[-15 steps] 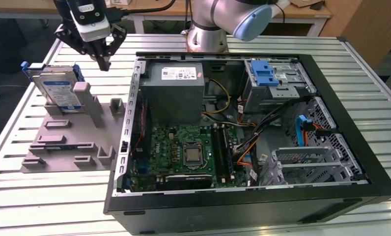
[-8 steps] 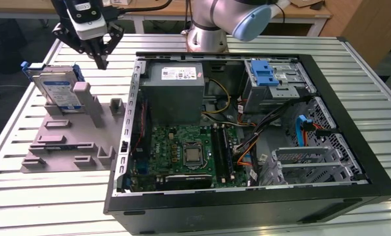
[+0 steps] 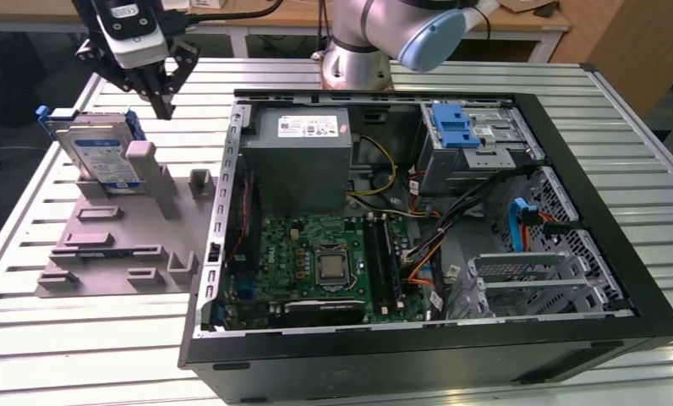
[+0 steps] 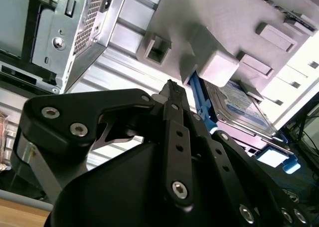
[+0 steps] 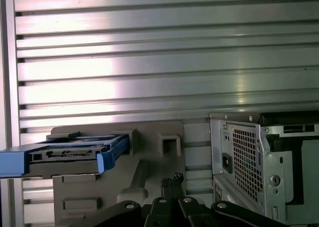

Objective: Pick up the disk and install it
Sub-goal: 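Reach for the disk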

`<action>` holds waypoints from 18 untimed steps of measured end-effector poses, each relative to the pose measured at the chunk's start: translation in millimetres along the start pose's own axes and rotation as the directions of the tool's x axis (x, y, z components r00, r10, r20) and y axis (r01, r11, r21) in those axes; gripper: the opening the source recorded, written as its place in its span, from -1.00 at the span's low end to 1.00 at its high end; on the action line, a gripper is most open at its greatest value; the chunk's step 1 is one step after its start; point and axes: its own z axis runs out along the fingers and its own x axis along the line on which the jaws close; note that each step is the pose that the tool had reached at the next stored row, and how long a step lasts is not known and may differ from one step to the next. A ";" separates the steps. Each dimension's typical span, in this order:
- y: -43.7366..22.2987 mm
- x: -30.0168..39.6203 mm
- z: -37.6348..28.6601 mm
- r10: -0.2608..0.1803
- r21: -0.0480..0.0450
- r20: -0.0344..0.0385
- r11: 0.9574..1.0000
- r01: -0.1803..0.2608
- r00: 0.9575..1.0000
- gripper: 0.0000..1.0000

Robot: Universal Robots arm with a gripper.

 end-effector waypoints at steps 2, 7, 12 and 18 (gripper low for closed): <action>-0.1 3.2 0.1 0.000 0.000 0.000 1.000 0.000 1.000 -0.79; -0.4 11.5 0.2 0.000 0.000 0.000 1.000 0.000 1.000 -0.79; -0.7 17.9 0.2 0.000 0.000 0.000 1.000 0.000 1.000 -0.79; -0.9 24.3 0.3 0.000 0.000 0.000 1.000 0.000 1.000 -0.79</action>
